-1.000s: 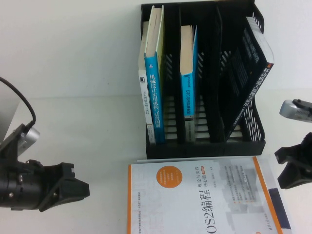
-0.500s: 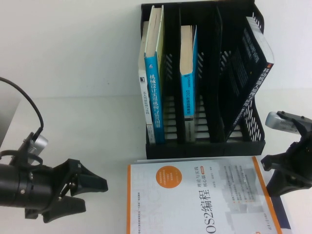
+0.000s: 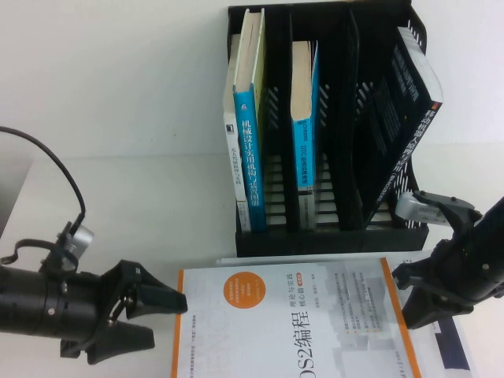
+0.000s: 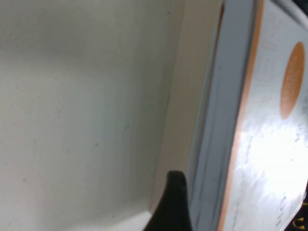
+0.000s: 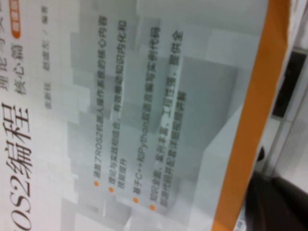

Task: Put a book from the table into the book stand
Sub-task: Push book with right arm, then pick up the book with your left arm

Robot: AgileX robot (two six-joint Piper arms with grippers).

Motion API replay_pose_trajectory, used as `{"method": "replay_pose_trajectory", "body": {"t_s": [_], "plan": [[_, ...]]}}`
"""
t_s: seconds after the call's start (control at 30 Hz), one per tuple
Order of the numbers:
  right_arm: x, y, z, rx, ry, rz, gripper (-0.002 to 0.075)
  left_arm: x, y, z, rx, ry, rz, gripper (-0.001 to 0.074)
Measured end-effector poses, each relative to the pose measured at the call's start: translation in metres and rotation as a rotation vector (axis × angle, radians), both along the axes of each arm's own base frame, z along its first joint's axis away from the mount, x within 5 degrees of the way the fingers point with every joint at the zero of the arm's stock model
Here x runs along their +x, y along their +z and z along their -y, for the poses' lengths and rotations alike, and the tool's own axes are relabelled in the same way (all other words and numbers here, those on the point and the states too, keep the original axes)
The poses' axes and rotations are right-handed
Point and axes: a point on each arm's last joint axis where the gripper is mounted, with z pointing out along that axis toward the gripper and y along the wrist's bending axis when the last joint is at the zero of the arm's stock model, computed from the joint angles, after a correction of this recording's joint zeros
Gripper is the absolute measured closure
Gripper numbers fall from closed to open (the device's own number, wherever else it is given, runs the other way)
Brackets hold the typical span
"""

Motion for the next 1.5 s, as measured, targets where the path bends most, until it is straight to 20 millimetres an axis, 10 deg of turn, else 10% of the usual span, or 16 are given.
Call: {"method": "replay_pose_trajectory", "body": {"t_s": [0.57,1.3,1.5], "plan": [[0.001,-0.001,-0.004,0.050,-0.005,-0.002,0.0729,0.013,-0.043,0.011,-0.228,-0.098,-0.088,0.0139],[-0.002,-0.008,-0.023,0.106,0.079,-0.042,0.0729,0.015,-0.047,0.009,-0.214,-0.098,-0.061,0.0143],[-0.002,-0.009,-0.023,0.108,0.083,-0.048,0.0729,0.014,-0.048,0.009,-0.200,-0.107,-0.063,0.0435]]}}
